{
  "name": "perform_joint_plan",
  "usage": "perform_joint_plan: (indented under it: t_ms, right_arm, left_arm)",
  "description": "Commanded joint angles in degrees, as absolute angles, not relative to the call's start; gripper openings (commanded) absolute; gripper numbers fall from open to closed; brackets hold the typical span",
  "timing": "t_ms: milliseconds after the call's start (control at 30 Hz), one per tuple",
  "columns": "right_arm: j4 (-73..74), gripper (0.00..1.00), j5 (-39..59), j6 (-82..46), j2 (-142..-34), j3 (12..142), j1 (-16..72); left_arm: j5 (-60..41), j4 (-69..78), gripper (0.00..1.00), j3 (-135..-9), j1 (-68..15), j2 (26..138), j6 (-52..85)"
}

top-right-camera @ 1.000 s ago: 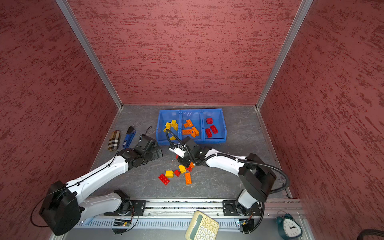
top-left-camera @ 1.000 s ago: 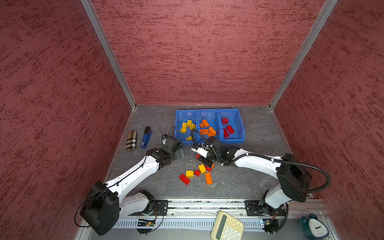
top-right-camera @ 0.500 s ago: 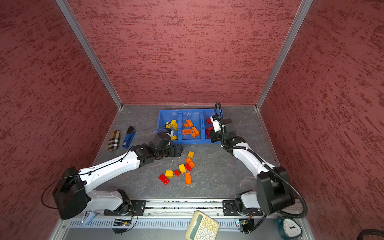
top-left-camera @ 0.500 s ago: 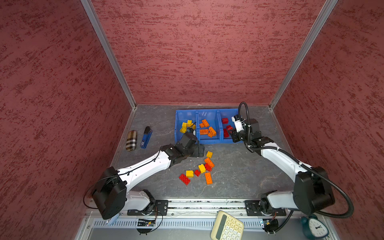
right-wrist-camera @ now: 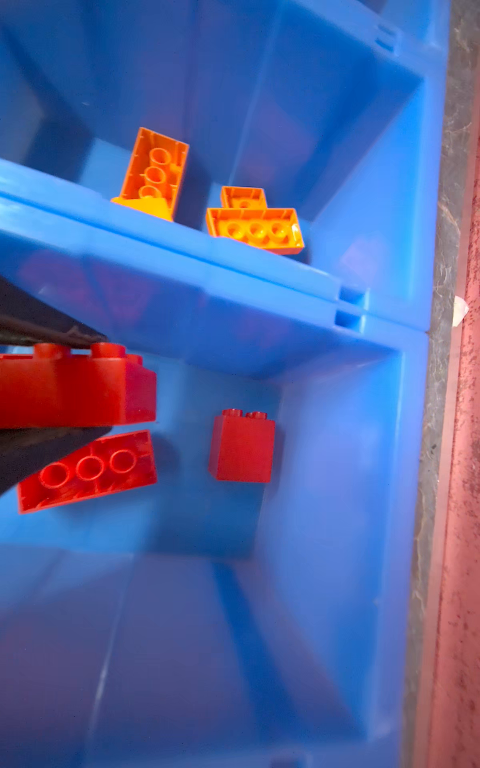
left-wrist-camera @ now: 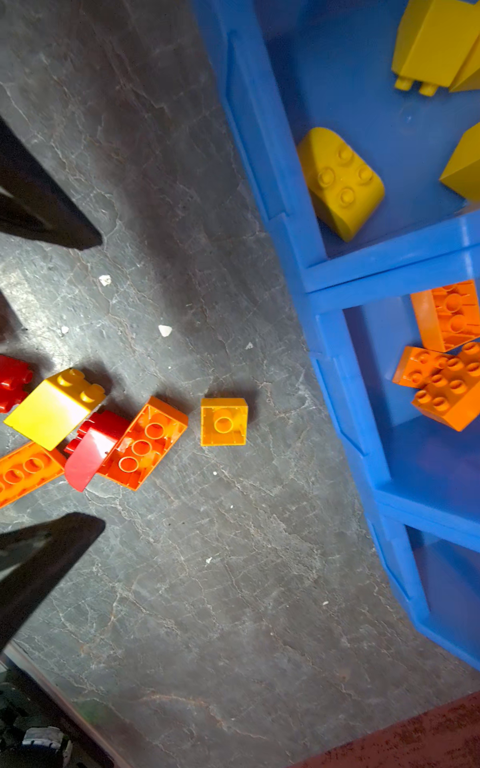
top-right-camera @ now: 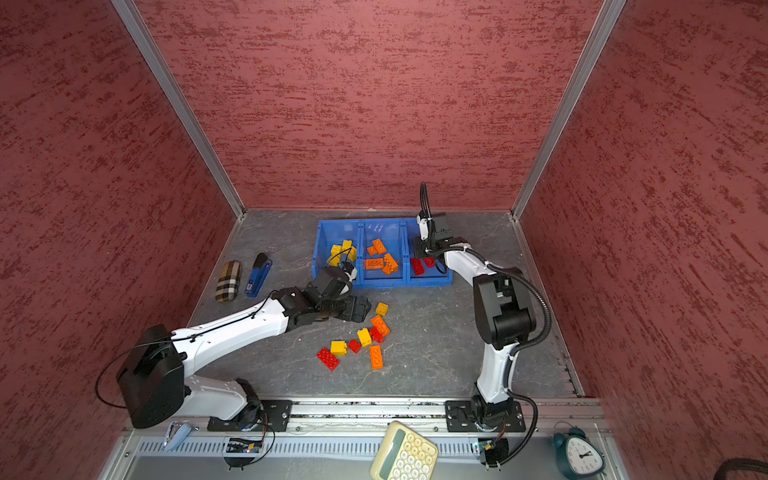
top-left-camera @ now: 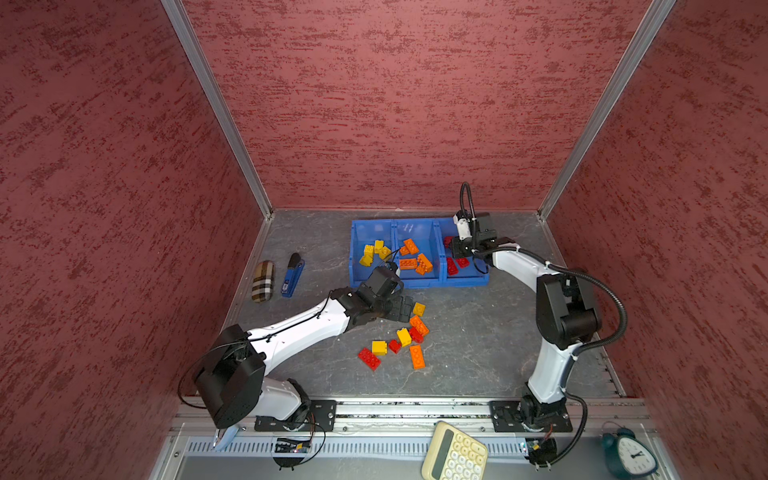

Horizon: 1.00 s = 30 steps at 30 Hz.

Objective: Sort the legos into containers by color
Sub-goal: 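Carry the red brick to the far compartment and open the right gripper, then lower the left gripper onto a yellow brick in the pile and grasp it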

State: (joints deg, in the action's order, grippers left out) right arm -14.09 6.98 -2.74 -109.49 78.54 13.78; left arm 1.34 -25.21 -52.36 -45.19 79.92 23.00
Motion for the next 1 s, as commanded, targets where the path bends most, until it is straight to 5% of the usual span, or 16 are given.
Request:
perform_joint_plan:
  t_ms: [0, 233, 433, 667, 967]
  right_arm:
    - [-15.1, 0.36, 5.5, -4.7, -109.6, 80.6, 13.8]
    - [-15.1, 0.57, 4.4, -5.4, -106.8, 78.5, 14.2]
    - [-12.1, 0.97, 2.0, -8.3, -100.3, 72.3, 14.3]
    - [-0.4, 0.99, 2.4, -14.2, -90.4, 60.2, 14.3]
    - [-0.3, 0.99, 1.7, -14.3, -91.0, 60.8, 14.4]
  left_arm:
    - [0.5, -29.0, 1.00, -50.8, -45.7, 80.2, 21.8]
    - [-0.5, -33.1, 1.00, -50.2, -45.9, 80.3, 21.3]
    - [3.2, -39.5, 0.92, -49.3, -48.6, 80.2, 27.1]
    - [1.6, -40.2, 0.78, -46.6, -51.1, 80.9, 34.1]
    - [4.1, -40.8, 0.63, -48.0, -52.3, 86.9, 35.2]
